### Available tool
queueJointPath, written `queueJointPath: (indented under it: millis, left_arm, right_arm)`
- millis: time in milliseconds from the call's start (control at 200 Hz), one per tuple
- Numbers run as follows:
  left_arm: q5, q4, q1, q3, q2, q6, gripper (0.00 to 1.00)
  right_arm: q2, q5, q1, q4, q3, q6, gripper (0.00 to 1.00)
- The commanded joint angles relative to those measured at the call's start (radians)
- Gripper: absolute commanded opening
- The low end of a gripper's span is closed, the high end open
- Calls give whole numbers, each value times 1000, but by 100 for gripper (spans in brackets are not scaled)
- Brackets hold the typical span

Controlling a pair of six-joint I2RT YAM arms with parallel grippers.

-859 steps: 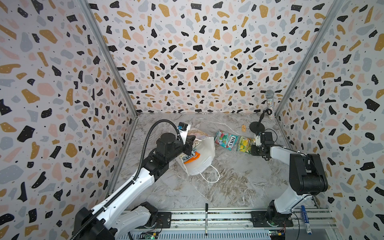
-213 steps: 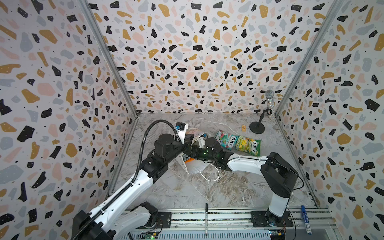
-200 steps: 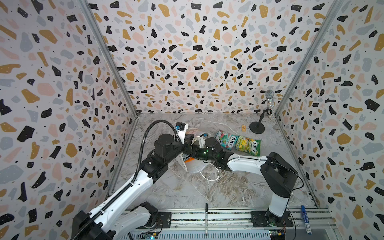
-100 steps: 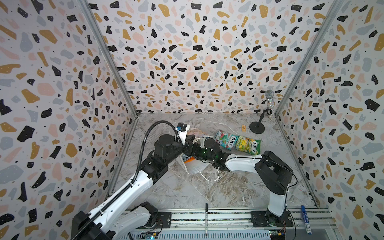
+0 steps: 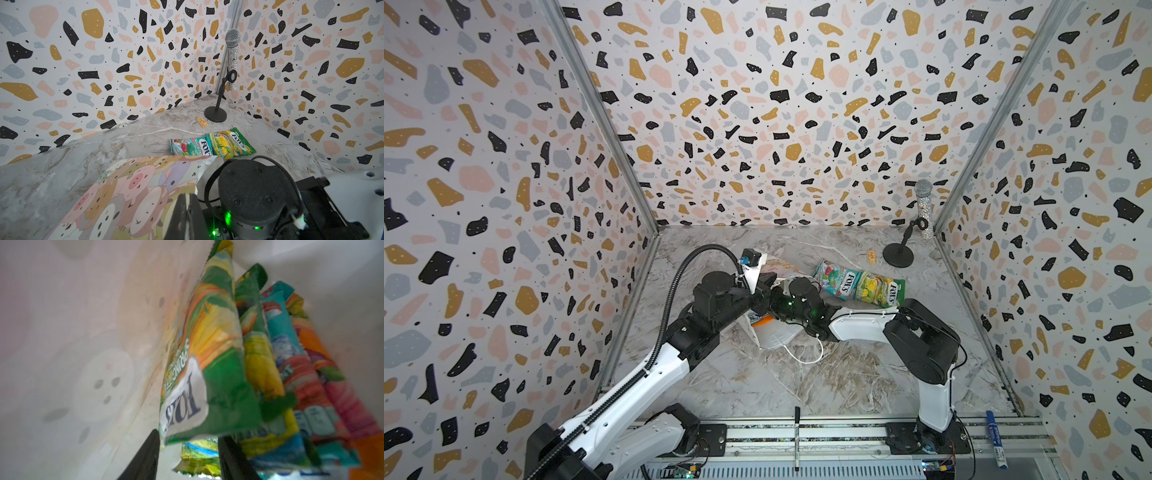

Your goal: Take the snacks out of the paper bag

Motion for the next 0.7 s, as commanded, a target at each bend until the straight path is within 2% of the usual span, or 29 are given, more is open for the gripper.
queueJointPath:
  millis: [0, 205, 380, 496, 576, 696]
  left_arm:
    - [-2, 19, -4, 7, -27, 29, 0]
    - [7, -19, -5, 26, -24, 48, 0]
    - [16, -46, -6, 35, -24, 68, 0]
    - [9, -47, -6, 36, -27, 66, 0]
    - [-20, -47, -6, 35, -26, 60, 0]
    - [-90, -41, -6, 35, -21, 28, 0]
  right_arm:
    - [5, 36, -18, 15, 36, 32, 49]
    - [45, 16, -32, 12, 73, 41, 45]
    - [77, 13, -39, -10, 99, 40, 38]
    - [95, 2, -45, -25, 122, 32, 28]
    - [94, -6, -43, -28, 127, 14, 14]
    - [68, -6, -34, -67, 124, -41, 1]
